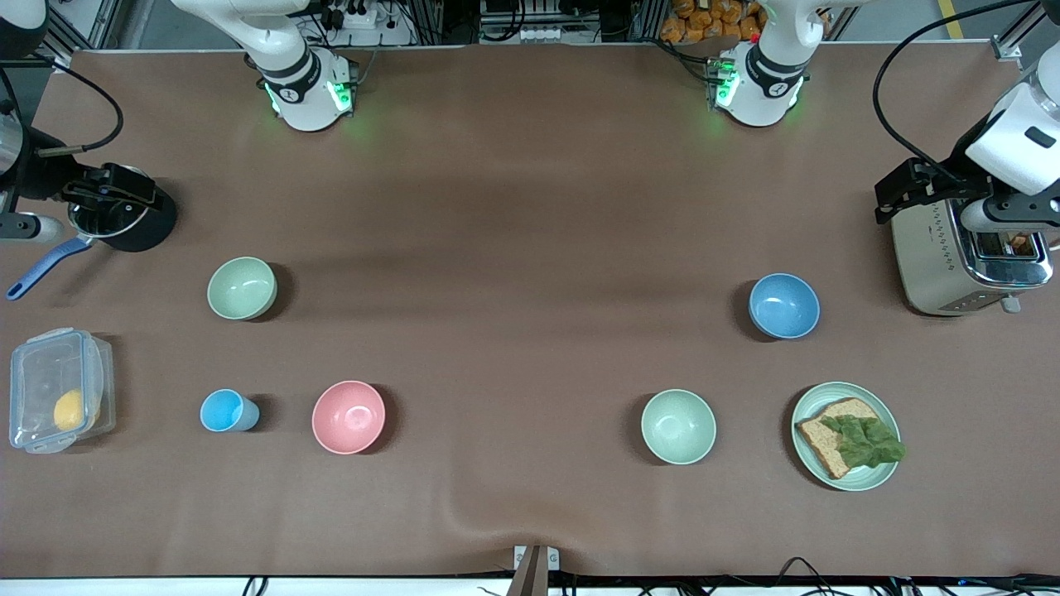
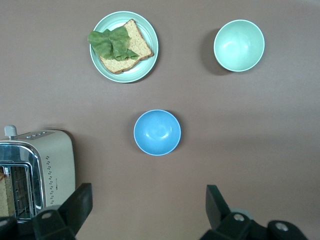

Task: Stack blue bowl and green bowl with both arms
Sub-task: 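Reach the left gripper to the blue bowl while the right gripper moves out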

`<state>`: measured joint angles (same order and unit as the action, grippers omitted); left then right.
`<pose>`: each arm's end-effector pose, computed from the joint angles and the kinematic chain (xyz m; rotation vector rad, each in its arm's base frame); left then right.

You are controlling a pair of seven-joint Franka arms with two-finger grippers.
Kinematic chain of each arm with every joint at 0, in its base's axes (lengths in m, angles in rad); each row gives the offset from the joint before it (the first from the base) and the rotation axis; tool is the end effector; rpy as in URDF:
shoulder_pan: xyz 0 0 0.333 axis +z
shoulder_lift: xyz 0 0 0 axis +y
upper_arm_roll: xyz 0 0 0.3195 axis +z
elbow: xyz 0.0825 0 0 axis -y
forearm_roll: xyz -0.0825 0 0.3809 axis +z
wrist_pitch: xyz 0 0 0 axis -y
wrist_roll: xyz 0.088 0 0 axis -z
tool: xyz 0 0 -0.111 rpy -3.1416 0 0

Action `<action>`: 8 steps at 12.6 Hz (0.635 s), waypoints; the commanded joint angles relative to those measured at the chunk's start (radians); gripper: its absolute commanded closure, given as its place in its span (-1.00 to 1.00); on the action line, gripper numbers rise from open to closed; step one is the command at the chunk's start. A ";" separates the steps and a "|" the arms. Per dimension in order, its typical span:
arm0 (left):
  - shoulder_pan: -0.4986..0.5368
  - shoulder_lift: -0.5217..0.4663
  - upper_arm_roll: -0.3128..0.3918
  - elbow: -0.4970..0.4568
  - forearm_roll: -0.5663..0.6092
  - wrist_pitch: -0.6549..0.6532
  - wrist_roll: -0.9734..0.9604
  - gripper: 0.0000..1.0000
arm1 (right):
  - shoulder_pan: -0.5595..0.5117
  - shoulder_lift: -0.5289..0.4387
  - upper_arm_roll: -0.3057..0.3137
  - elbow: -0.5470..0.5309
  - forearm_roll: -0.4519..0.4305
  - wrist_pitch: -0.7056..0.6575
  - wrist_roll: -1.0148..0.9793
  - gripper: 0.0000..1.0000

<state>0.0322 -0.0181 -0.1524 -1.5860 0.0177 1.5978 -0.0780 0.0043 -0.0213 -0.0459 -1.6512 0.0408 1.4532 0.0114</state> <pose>0.5449 -0.0647 0.6291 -3.1231 0.0663 -0.0493 0.5277 -0.0173 0.5894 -3.0842 0.0798 0.2723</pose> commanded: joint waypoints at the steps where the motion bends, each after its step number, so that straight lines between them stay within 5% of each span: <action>1: 0.009 0.000 0.002 0.017 -0.021 -0.022 0.026 -1.00 | -0.021 0.004 0.014 0.021 0.002 -0.013 -0.002 -1.00; 5: 0.075 0.049 0.008 -0.005 -0.018 -0.022 0.029 -1.00 | -0.020 0.006 0.017 0.027 -0.005 -0.010 -0.008 -1.00; 8: 0.098 0.113 0.010 -0.141 -0.004 0.071 0.037 -1.00 | 0.003 0.046 0.020 0.085 -0.022 -0.019 -0.034 -1.00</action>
<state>0.1157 0.0571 -0.1386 -1.6512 0.0177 1.6013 -0.0573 0.0045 -0.0131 -0.0367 -1.6143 0.0319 1.4537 -0.0043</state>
